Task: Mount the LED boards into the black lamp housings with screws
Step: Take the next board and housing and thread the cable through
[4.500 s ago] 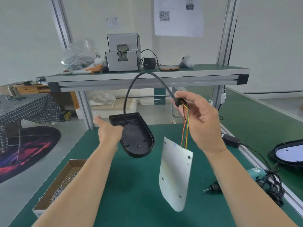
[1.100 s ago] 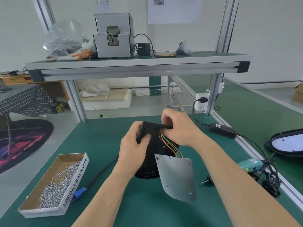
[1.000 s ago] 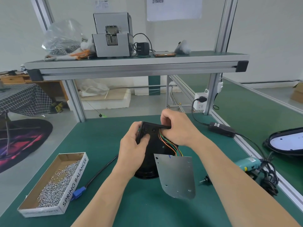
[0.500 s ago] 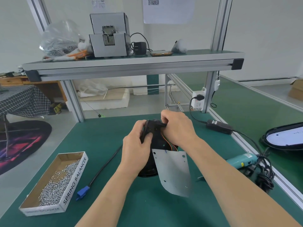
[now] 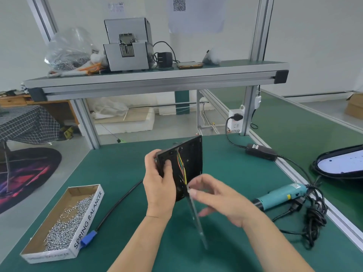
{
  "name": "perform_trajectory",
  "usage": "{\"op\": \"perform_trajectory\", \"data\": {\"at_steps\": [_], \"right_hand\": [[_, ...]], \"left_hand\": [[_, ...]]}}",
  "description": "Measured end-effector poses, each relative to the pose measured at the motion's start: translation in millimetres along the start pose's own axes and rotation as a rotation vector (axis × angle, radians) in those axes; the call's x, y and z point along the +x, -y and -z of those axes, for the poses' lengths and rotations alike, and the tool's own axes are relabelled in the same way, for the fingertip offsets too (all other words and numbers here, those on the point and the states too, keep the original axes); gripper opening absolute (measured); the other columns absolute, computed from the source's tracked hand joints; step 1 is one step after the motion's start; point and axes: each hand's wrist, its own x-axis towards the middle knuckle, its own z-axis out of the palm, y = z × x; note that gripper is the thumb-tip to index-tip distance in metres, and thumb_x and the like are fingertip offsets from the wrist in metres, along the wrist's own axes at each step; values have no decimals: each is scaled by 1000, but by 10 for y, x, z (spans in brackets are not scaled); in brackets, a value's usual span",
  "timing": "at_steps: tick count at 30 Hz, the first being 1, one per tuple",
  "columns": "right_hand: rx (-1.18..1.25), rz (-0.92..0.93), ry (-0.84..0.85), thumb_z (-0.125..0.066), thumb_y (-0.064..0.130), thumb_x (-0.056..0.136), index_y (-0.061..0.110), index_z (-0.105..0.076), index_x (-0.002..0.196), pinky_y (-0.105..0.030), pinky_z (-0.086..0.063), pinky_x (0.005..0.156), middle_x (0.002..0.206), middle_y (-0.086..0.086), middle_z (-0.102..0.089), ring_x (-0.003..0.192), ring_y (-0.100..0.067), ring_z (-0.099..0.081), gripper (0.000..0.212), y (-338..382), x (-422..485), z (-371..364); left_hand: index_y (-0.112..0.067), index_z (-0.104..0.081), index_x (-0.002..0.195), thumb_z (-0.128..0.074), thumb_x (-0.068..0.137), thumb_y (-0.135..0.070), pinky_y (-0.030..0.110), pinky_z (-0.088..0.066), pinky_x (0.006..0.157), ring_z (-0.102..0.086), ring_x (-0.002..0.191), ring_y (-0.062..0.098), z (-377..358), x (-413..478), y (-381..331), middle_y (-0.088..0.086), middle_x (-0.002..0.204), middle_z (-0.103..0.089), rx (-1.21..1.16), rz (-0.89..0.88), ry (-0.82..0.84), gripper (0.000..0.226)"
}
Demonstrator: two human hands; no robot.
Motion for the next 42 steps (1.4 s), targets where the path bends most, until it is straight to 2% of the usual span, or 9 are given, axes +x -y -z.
{"op": "perform_trajectory", "data": {"at_steps": [4,8,11,14,21,28,31,36,42], "right_hand": [[43,-46,1,-82,47,67,33,-48,131,-28,-55,67,111,-2,-67,94,-9,-68,74,-29,-3,-219],[26,47,-89,-80,26,77,38,-56,111,-25,-45,52,105,-5,-71,81,-10,-65,44,13,-20,-158],[-20,176,-226,-70,8,90,37,-58,98,-28,-45,47,99,-5,-72,74,-14,-63,33,103,-41,-16],[-24,316,-358,-67,5,90,45,-58,110,-28,-47,47,93,-4,-71,65,-16,-61,45,183,3,-10],[43,479,-555,-69,4,90,42,-63,107,-30,-59,62,89,1,-69,70,-17,-64,42,193,149,-225],[-703,571,-734,-76,24,83,34,-62,108,-29,-45,73,97,17,-57,96,-8,-47,30,239,109,-289],[-667,610,-702,-77,23,81,26,-65,105,-22,-43,80,101,12,-49,98,-10,-46,27,242,99,-265],[155,535,-522,-49,5,96,41,-60,128,-17,-42,58,114,-4,-61,64,-12,-47,49,267,156,19],[37,342,73,-56,-11,86,38,-70,116,-28,-54,83,113,8,-75,96,-9,-68,59,253,297,8]], "left_hand": [[-34,-48,104,-52,99,-1,15,-46,81,-59,85,-1,-64,-3,-14,-29,89,-62,-81,36,49,34],[-41,-50,104,-54,97,-1,11,-45,68,-56,70,0,41,63,28,-22,81,-63,-2,23,87,41],[-56,-47,114,-54,95,-3,29,-49,62,-52,56,12,196,158,56,-5,76,-67,101,114,140,56],[-59,-44,122,-56,94,-5,46,-56,74,-65,75,31,261,210,39,-5,91,-73,109,205,238,62],[-43,-58,106,-41,107,-35,12,-49,62,-63,79,0,266,206,-63,-17,95,-70,-73,184,375,18],[-38,-56,106,-47,92,-69,36,-49,74,-52,76,14,351,215,-83,-1,82,-58,-87,175,323,36],[-40,-54,109,-62,74,-67,38,-49,64,-53,65,16,376,212,-110,-5,70,-62,-35,184,379,45],[-32,-60,96,-67,85,-51,23,-56,65,-62,75,8,431,234,-171,-11,85,-67,-268,250,354,23],[-26,-66,96,-67,84,-53,27,-57,69,-69,86,13,470,167,-227,-2,98,-72,-358,392,458,30]]}}
